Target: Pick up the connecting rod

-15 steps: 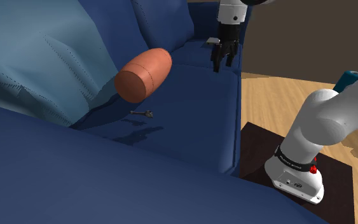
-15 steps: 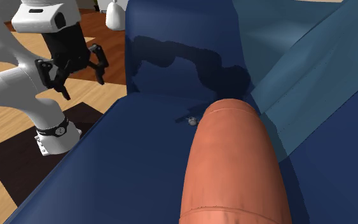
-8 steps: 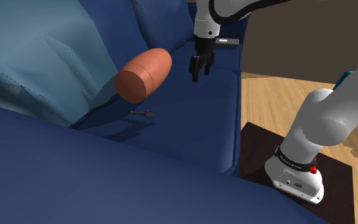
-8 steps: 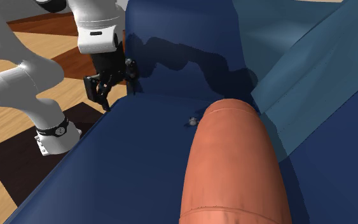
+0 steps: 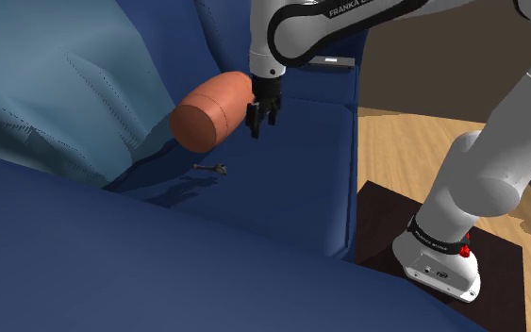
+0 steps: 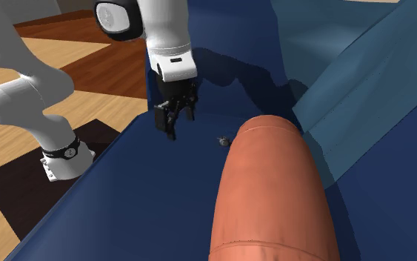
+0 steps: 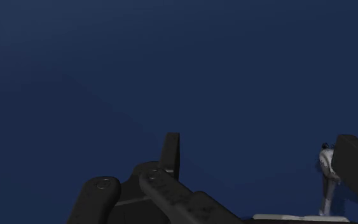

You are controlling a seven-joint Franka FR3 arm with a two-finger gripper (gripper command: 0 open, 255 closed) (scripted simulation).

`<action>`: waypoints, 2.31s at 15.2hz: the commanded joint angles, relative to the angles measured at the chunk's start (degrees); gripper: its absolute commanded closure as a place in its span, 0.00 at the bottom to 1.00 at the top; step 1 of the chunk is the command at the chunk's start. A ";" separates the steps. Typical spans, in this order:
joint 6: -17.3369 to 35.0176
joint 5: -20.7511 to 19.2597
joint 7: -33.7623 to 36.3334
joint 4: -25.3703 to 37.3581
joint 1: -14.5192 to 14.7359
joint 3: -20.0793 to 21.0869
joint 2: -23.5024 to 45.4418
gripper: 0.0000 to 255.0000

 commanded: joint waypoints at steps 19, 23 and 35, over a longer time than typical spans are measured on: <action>12.45 -9.78 3.08 16.81 6.40 4.61 26.80 0.00; 13.46 -10.02 3.31 16.31 6.48 4.53 27.33 1.00; 11.52 -9.57 2.91 17.28 6.35 4.70 26.32 1.00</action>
